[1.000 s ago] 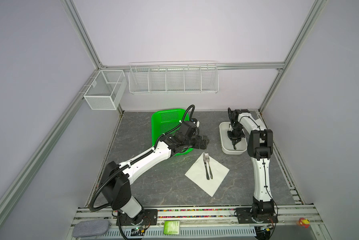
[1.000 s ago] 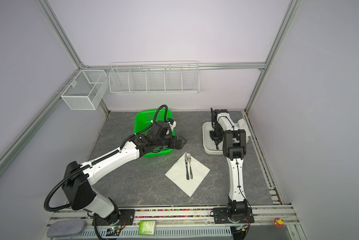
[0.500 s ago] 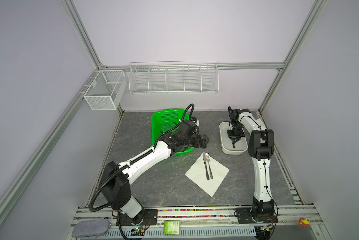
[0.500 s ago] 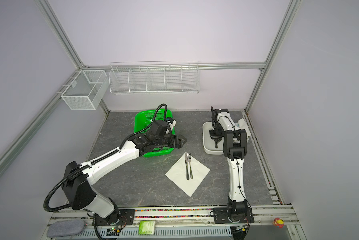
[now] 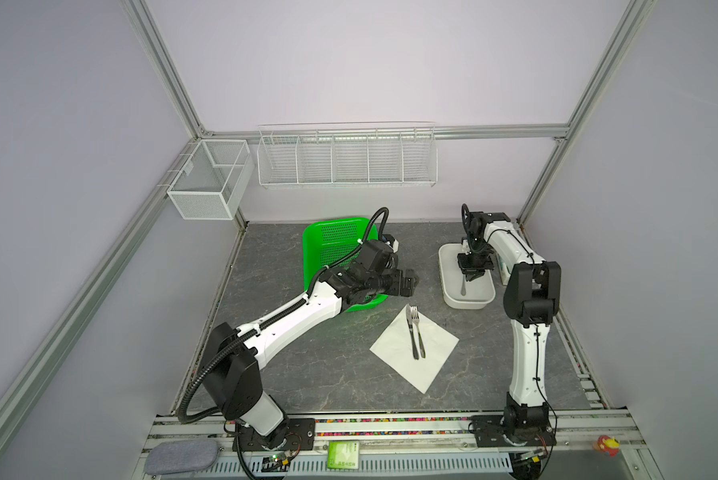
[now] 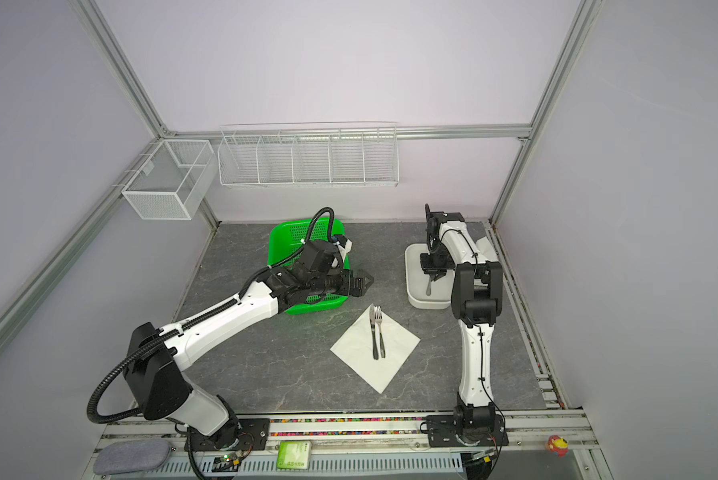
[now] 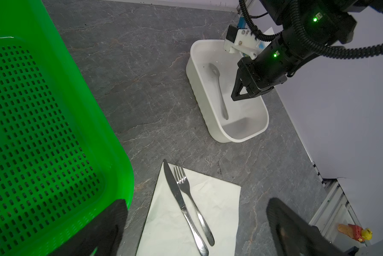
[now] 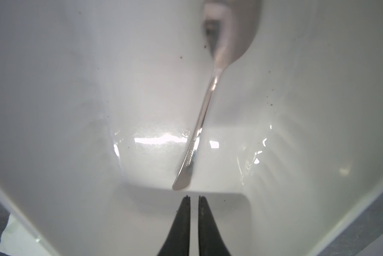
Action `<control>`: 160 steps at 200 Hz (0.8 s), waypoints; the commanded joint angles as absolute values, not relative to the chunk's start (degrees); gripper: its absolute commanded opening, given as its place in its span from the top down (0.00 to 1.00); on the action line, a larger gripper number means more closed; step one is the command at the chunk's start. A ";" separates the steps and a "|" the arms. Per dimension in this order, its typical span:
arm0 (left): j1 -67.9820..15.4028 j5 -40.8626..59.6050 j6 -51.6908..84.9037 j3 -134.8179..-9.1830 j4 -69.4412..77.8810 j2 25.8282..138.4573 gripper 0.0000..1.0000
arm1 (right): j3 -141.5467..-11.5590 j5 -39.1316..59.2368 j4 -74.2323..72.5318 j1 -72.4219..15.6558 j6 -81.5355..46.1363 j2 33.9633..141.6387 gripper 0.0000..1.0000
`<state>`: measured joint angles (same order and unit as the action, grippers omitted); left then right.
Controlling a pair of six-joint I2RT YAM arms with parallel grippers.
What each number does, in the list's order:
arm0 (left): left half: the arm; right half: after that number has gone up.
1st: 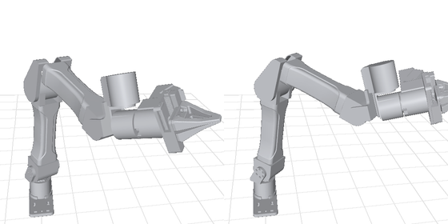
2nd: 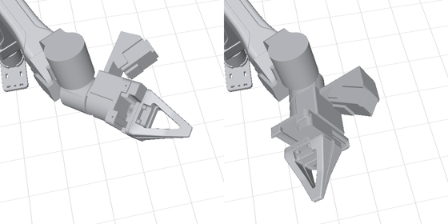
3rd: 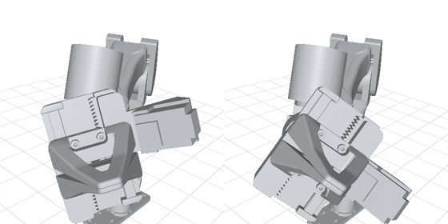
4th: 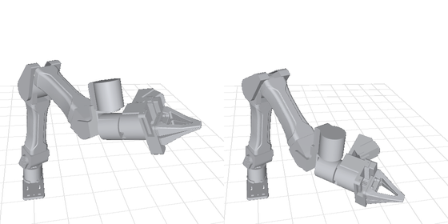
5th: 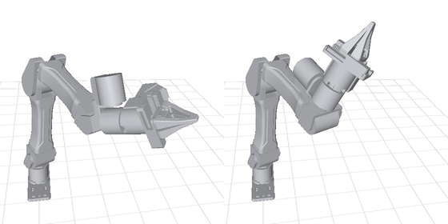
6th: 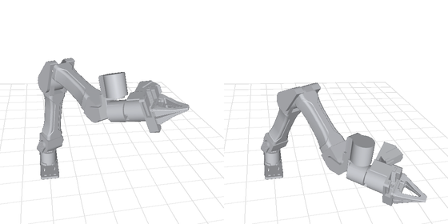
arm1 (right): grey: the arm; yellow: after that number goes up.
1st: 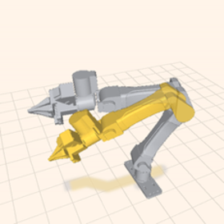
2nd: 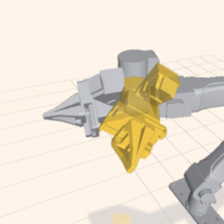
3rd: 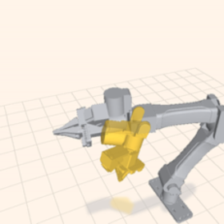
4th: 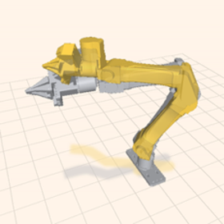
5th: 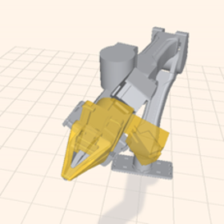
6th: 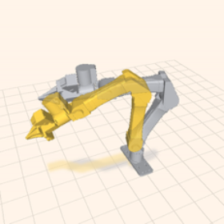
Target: Place the utensils on the paper napkin and roll it up
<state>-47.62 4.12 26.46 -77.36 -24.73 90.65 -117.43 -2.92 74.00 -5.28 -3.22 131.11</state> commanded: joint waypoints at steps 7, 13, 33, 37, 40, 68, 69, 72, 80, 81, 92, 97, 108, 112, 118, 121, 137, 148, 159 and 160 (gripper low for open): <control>-47.35 3.89 25.97 -77.19 -24.54 89.49 0.01 | -117.13 -1.35 74.40 -5.08 -3.56 128.40 0.87; -47.36 3.94 25.97 -77.21 -24.58 89.53 0.01 | -117.20 -1.53 74.36 -5.09 -3.57 128.42 0.87; -47.34 4.00 26.02 -77.21 -24.40 89.60 0.01 | -117.59 -3.96 73.33 -5.03 -4.90 129.55 0.81; -47.34 4.11 26.10 -77.19 -24.35 89.65 0.01 | -118.22 -4.87 73.65 -5.08 -5.41 130.18 0.80; -47.37 4.18 26.10 -77.19 -24.35 89.65 0.01 | -118.88 -5.38 74.10 -5.02 -5.85 130.71 0.79; -47.36 4.13 26.11 -77.39 -24.49 89.65 0.01 | -124.68 -4.94 75.18 -3.84 -10.28 136.29 0.70; -47.37 4.13 26.10 -77.46 -24.46 89.69 0.01 | -124.92 -4.76 75.16 -3.72 -10.42 136.48 0.70; -47.37 4.11 26.10 -77.43 -24.48 89.61 0.01 | -125.58 -4.36 75.15 -3.63 -10.85 137.17 0.70; -47.37 4.14 26.11 -77.45 -24.50 89.56 0.01 | -127.96 -4.26 75.49 -3.40 -12.08 139.09 0.68; -47.37 4.09 26.15 -77.48 -24.56 89.56 0.01 | -127.96 -4.26 75.49 -3.40 -12.08 139.09 0.68; -47.31 3.89 26.03 -77.47 -24.78 89.45 0.01 | -130.13 -4.27 75.34 -3.24 -12.69 141.20 0.67; -47.35 3.80 26.02 -77.41 -24.87 89.31 0.01 | -131.68 -4.27 75.66 -3.17 -13.02 142.27 0.67; -47.35 3.48 26.00 -77.30 -25.04 89.13 0.01 | -133.56 -4.91 75.88 -3.17 -13.74 143.75 0.67; -47.37 3.42 25.99 -77.25 -25.06 89.09 0.01 | -134.13 -4.98 75.98 -3.18 -13.82 144.23 0.67; -47.37 3.38 25.90 -77.14 -25.05 88.88 0.01 | -135.03 -5.29 76.34 -3.13 -14.12 145.03 0.67; -47.37 3.35 25.86 -77.02 -25.09 88.89 0.01 | -135.45 -5.74 76.61 -3.13 -14.38 145.29 0.67; -47.37 3.12 25.96 -77.01 -25.01 88.84 0.01 | -135.42 -5.83 75.97 -3.02 -14.47 146.09 0.67; -47.32 3.16 26.02 -76.93 -24.96 88.80 0.01 | -135.23 -5.26 75.60 -2.99 -14.35 146.73 0.68; -47.37 3.21 26.02 -77.05 -24.96 88.85 0.01 | -135.21 -4.08 76.06 -3.03 -13.97 147.43 0.70; -47.33 3.23 26.02 -77.06 -24.96 88.85 0.01 | -135.19 -4.06 76.08 -3.05 -13.93 147.45 0.70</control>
